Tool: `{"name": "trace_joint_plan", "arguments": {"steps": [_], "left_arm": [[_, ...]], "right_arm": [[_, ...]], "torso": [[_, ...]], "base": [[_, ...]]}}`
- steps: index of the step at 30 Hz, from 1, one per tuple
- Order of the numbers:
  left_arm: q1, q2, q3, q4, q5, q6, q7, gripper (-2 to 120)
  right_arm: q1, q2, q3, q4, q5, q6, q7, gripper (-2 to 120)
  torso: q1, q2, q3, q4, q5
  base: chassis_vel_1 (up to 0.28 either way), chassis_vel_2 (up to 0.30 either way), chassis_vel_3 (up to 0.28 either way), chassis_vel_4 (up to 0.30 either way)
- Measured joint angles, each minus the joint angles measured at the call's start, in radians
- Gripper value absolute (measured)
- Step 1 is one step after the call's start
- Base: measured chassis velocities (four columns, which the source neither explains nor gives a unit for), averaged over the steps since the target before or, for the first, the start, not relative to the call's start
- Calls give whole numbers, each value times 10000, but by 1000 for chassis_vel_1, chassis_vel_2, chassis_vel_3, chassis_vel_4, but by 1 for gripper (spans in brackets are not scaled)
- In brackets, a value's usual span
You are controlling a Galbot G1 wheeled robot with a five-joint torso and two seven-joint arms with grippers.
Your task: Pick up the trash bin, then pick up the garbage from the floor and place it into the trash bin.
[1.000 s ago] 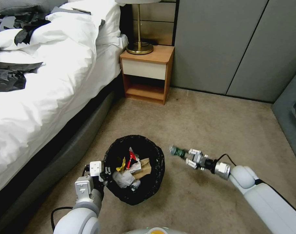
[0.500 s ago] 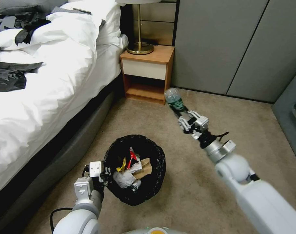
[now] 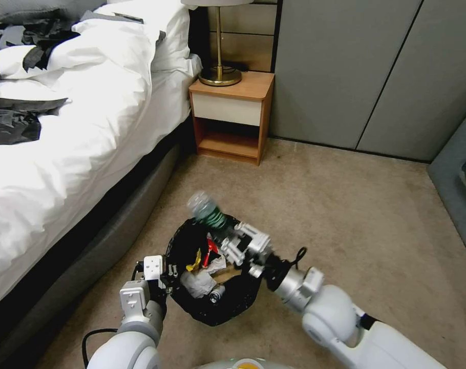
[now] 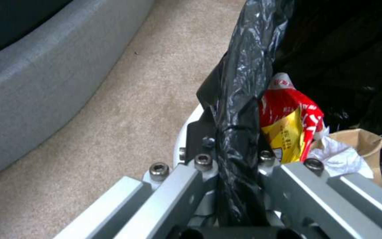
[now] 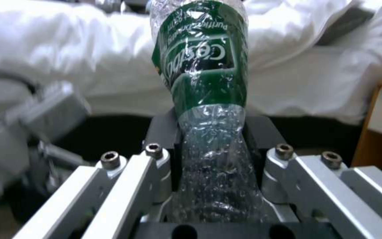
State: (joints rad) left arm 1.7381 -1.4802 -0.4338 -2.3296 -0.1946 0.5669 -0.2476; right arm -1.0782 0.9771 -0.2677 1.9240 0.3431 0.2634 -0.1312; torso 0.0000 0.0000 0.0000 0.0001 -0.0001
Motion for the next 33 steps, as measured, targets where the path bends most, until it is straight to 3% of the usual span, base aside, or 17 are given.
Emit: {"name": "trace_joint_plan", "arguments": {"steps": [7,17,25,29,33], "left_arm": [[-13,-41,17,0,37,-7,2,0],[-232,37,-59,82,-110,-6,6,0],[-256,158,-94,38,-226,43,7,0],[-259,171,-119,11,-251,57,6,0],[-267,173,-140,11,-257,60,2,0]], "right_arm": [[265,136,-434,-952,-160,170,-33,22],[-79,-38,-234,-1540,-489,451,-422,21],[-139,-80,-13,-1546,-714,398,-467,46],[-244,-108,68,-1366,-797,340,-467,67],[-342,-138,143,-1276,-868,335,-479,75]], "torso": [[0,0,0,-1,1],[0,0,0,-3,1],[0,0,0,-1,2],[0,0,0,-1,1],[0,0,0,-1,1]], "base": [[0,0,0,0],[0,0,0,0],[0,0,0,0],[0,0,0,0],[0,0,0,0]]}}
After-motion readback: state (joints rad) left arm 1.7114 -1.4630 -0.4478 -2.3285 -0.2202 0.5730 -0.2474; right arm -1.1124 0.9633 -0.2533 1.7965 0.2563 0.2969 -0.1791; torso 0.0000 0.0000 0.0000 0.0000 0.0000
